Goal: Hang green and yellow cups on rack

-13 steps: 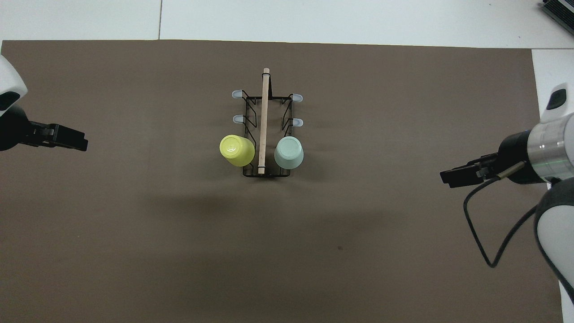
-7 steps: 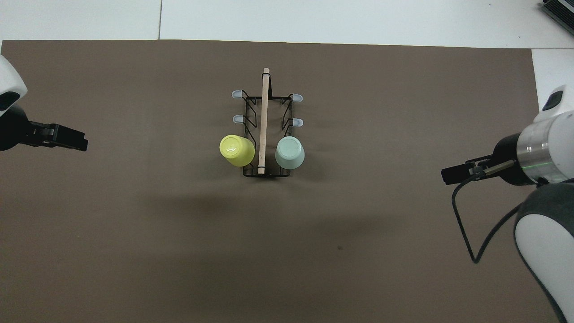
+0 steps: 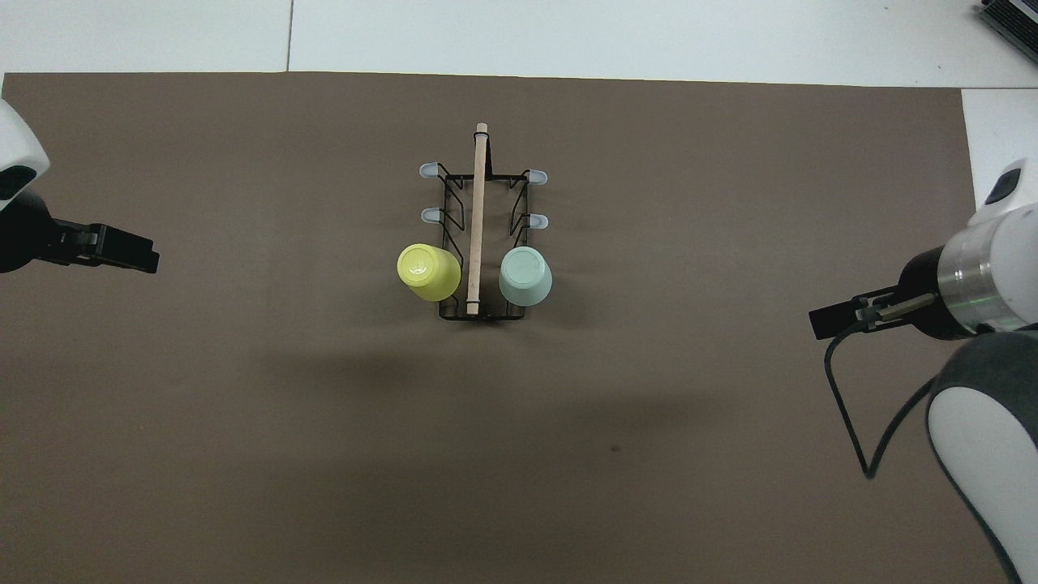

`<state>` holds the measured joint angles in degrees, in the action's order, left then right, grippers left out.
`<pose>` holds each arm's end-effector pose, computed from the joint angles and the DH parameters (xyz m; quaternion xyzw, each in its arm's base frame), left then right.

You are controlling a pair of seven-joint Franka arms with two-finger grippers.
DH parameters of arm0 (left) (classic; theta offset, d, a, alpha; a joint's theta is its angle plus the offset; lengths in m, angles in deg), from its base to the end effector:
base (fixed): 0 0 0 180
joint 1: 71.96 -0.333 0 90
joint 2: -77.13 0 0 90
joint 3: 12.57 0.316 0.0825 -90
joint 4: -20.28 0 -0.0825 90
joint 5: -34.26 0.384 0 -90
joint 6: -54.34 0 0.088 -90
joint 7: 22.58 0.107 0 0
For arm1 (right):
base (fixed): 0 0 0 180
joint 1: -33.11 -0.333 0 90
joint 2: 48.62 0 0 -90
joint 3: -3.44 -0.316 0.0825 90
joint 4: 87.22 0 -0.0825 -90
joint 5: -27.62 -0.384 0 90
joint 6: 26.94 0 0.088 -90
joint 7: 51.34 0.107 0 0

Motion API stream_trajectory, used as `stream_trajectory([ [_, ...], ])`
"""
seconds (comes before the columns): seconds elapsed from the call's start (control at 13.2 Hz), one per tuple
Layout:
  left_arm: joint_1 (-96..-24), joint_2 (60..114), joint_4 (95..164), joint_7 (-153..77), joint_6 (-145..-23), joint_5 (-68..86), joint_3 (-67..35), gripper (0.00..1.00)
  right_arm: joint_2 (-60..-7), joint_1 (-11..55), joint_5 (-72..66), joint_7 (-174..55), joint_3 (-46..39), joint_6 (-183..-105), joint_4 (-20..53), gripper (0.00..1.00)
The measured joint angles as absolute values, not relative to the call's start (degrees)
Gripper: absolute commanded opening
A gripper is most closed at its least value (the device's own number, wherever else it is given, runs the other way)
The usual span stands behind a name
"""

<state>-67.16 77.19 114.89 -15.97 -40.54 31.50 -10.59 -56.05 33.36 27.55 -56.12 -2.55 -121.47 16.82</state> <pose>0.5598 -0.0324 0.5933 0.9965 -0.0802 0.0026 0.0239 0.5132 0.0547 0.5843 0.9957 0.0910 -0.0185 0.0063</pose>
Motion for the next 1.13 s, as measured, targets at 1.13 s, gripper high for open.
stream_trajectory([
  [1.13, -67.16, 77.19, 114.89, -15.97, -40.54, 31.5, -10.59, 1.0, -55.99, 33.37, 29.1, -53.92, -2.55, -120.39, 16.81, 1.0],
])
